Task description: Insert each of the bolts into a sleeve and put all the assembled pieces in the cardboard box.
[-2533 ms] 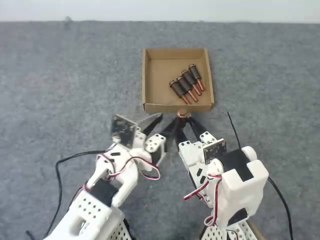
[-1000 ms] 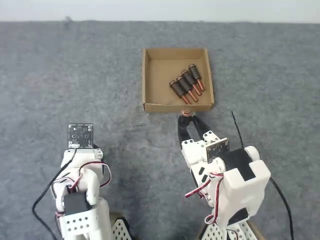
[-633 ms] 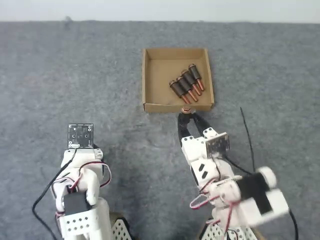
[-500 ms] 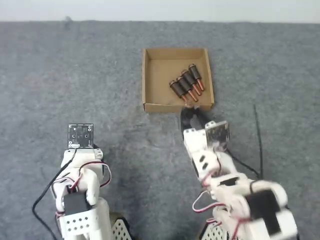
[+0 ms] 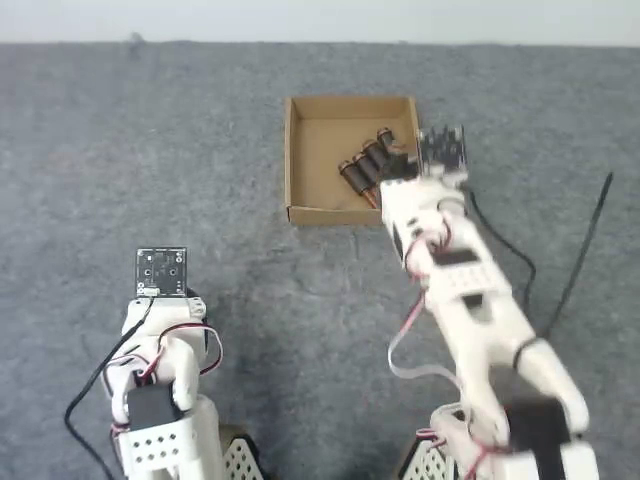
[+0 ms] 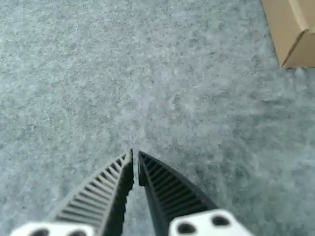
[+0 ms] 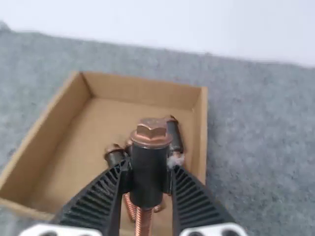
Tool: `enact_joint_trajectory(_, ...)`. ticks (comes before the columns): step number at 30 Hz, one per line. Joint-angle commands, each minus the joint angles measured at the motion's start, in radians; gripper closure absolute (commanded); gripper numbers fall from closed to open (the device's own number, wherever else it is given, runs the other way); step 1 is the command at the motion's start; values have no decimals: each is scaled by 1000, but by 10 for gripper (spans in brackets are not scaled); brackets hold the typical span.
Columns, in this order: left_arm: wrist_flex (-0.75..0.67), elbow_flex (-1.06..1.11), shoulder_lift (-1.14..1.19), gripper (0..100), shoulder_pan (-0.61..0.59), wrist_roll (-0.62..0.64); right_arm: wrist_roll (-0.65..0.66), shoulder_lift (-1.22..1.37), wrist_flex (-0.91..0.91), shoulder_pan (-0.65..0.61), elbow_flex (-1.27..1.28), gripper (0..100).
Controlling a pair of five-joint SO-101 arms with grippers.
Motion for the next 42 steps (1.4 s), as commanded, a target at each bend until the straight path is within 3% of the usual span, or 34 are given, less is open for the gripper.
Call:
enact_joint_trajectory(1, 2, -13, -8, 988, -2, -12, 11, 117, 157, 27, -308, 991)
enact_joint_trajectory(17, 2, -13, -8, 988, -2, -14, 12, 763, 522, 47, -1033, 987)
enact_joint_trajectory(21, 2, -13, -8, 988, -2, -14, 6, 840, 633, 45, -1152, 919)
enact_joint_trajectory(26, 2, -13, -8, 988, -2, -14, 5, 863, 656, 45, -1191, 861)
enact_joint_trajectory(32, 3, -13, -8, 988, -2, -64, 5, 822, 680, 51, -1189, 991)
enact_joint_trajectory(42, 5, -13, -8, 988, -2, -89, 3, 677, 957, 84, -1188, 991)
